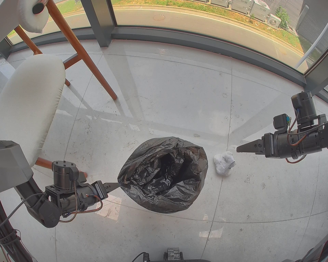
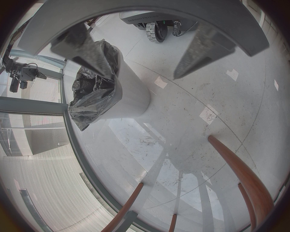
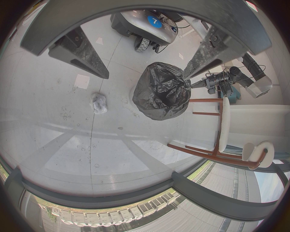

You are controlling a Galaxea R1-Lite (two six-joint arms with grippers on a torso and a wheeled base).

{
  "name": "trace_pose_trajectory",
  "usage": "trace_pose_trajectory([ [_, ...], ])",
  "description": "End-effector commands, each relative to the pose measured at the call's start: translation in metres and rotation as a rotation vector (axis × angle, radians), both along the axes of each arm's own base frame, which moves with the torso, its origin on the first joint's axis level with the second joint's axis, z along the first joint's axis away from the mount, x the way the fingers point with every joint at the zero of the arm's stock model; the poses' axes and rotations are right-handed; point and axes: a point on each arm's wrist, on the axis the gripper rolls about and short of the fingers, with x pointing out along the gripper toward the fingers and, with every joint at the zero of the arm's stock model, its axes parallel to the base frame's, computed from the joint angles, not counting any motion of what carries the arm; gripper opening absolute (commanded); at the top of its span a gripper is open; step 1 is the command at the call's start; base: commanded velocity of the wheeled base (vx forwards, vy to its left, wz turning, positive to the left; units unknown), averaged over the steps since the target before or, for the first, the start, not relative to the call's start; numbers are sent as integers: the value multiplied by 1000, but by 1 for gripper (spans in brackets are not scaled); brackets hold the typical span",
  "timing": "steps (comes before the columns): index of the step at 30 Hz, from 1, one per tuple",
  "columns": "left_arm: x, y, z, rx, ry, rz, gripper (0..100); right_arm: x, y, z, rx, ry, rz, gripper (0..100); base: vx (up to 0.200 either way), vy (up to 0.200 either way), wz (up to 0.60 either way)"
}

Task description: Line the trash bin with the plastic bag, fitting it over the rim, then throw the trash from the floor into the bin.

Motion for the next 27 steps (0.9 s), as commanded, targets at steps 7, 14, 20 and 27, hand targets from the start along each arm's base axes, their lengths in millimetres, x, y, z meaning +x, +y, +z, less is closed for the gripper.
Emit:
trace_pose_trajectory([
  [7, -20, -43, 40, -133, -82, -120, 100, -3, -1, -5, -5, 18, -2, 100, 0, 0, 0],
  [14, -30, -93, 29, -194, -4, -152, 100, -2, 0, -5, -6, 19, 3, 100, 0, 0, 0],
  [20, -11, -118, 4, -175, 39, -135, 100, -1, 0, -5, -6, 19, 2, 100, 0, 0, 0],
  [27, -5, -122, -4, -166, 49, -127, 100, -2, -1, -6, -5, 23, -1, 100, 0, 0, 0],
])
